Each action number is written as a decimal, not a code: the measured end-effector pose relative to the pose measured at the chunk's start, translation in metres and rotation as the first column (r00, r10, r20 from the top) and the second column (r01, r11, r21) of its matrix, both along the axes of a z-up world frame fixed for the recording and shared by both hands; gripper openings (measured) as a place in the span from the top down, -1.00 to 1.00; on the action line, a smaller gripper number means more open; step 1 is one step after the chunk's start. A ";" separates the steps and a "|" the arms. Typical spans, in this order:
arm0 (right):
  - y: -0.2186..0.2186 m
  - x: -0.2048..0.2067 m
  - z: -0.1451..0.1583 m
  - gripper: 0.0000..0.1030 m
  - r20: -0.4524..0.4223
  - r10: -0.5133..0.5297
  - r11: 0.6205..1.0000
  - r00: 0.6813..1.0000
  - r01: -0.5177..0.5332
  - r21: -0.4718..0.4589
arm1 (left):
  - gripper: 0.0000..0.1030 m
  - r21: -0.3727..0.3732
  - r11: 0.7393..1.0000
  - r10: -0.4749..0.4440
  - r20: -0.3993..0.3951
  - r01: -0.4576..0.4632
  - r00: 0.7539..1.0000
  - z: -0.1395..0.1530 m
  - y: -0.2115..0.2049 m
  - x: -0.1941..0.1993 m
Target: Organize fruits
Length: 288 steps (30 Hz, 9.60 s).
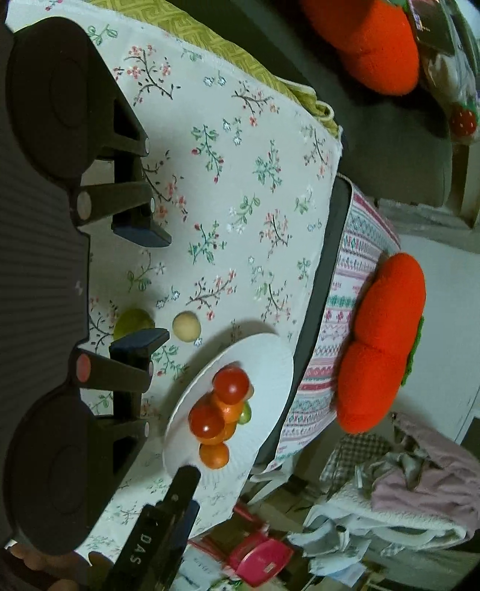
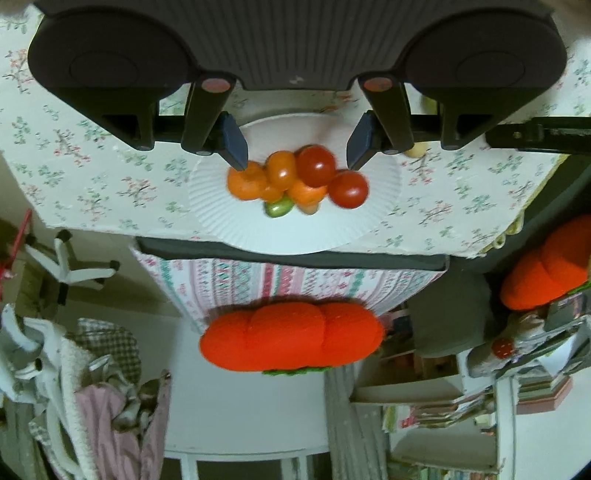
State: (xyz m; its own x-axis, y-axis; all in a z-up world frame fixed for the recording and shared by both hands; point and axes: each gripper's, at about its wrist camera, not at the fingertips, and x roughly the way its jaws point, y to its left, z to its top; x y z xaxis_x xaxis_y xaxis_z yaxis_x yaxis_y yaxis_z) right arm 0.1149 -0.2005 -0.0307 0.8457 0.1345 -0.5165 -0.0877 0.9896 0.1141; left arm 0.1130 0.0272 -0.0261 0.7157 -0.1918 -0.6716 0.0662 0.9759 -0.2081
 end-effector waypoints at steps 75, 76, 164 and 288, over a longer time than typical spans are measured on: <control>0.133 0.061 -0.049 0.32 -0.054 0.234 0.968 0.971 -0.238 -0.083 | 0.64 -0.004 0.986 0.167 0.038 -0.167 0.985 0.013 0.058 0.020; 0.132 0.063 -0.050 0.41 -0.061 0.238 0.967 0.969 -0.242 -0.075 | 0.64 -0.001 0.986 0.168 0.041 -0.168 0.985 0.013 0.058 0.020; -0.046 0.026 -0.004 0.40 -0.113 -0.125 0.973 0.986 0.144 0.178 | 0.37 0.121 0.968 -0.238 0.178 0.219 0.955 -0.015 -0.085 0.051; -0.009 -0.115 0.011 -0.99 0.008 -0.179 0.977 0.984 0.177 0.117 | -0.74 0.177 0.983 -0.005 0.241 -0.039 0.971 0.015 -0.058 -0.094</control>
